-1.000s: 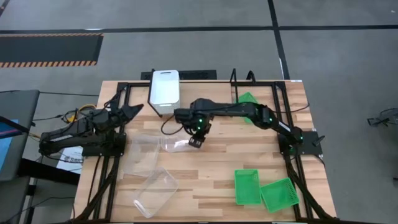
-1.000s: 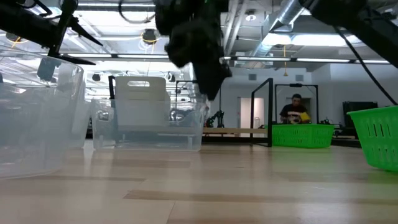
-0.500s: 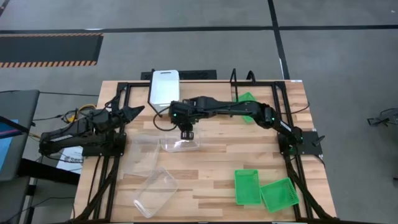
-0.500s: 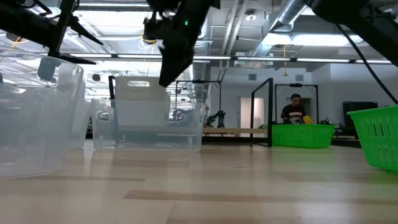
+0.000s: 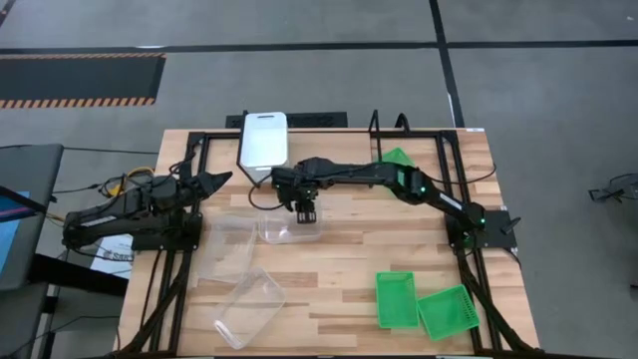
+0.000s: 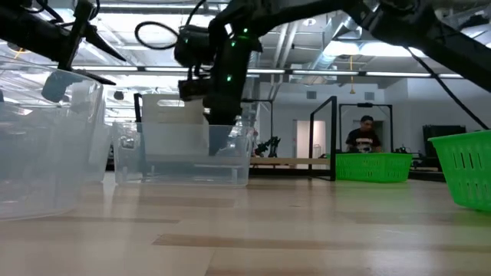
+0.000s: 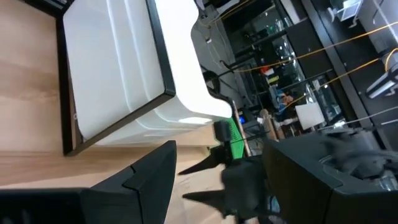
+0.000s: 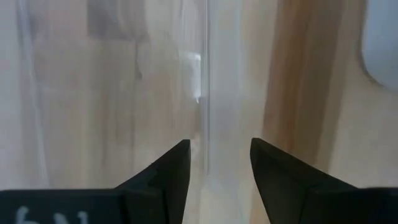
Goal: Stack baskets on shelf by color
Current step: Put the top transparent bin on the shelf
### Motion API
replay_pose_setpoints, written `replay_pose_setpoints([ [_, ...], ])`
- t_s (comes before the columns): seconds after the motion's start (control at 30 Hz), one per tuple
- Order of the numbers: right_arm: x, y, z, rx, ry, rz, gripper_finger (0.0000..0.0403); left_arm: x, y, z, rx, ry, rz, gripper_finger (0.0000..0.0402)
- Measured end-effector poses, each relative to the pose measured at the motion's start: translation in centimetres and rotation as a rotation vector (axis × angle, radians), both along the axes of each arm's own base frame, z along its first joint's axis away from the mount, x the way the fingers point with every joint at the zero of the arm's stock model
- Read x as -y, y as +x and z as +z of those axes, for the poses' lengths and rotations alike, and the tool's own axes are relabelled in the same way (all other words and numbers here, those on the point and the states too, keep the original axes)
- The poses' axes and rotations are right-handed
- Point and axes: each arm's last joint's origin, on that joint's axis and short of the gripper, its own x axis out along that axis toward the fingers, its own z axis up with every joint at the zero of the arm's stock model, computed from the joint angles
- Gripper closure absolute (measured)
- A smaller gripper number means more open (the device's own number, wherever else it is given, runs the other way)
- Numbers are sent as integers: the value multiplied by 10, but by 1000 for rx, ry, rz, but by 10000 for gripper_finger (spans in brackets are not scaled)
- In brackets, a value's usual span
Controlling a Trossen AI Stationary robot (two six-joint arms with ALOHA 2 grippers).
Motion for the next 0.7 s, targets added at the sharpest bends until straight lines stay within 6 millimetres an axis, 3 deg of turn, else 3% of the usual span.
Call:
replay_pose_setpoints([
  [0.17, -4, 0, -9, -44, 1, -3, 236, 0, 0, 1, 10, -2, 3, 174],
  [0.4, -9, -8, -6, -101, 24, -68, 387, 0, 0, 1, 11, 1, 4, 174],
  [0.57, -11, -20, -2, -196, 99, -179, 395, 0, 0, 1, 8, 2, 2, 174],
  [0.7, -13, -35, 25, -228, 136, -236, 398, 0, 0, 1, 9, 2, 1, 174],
])
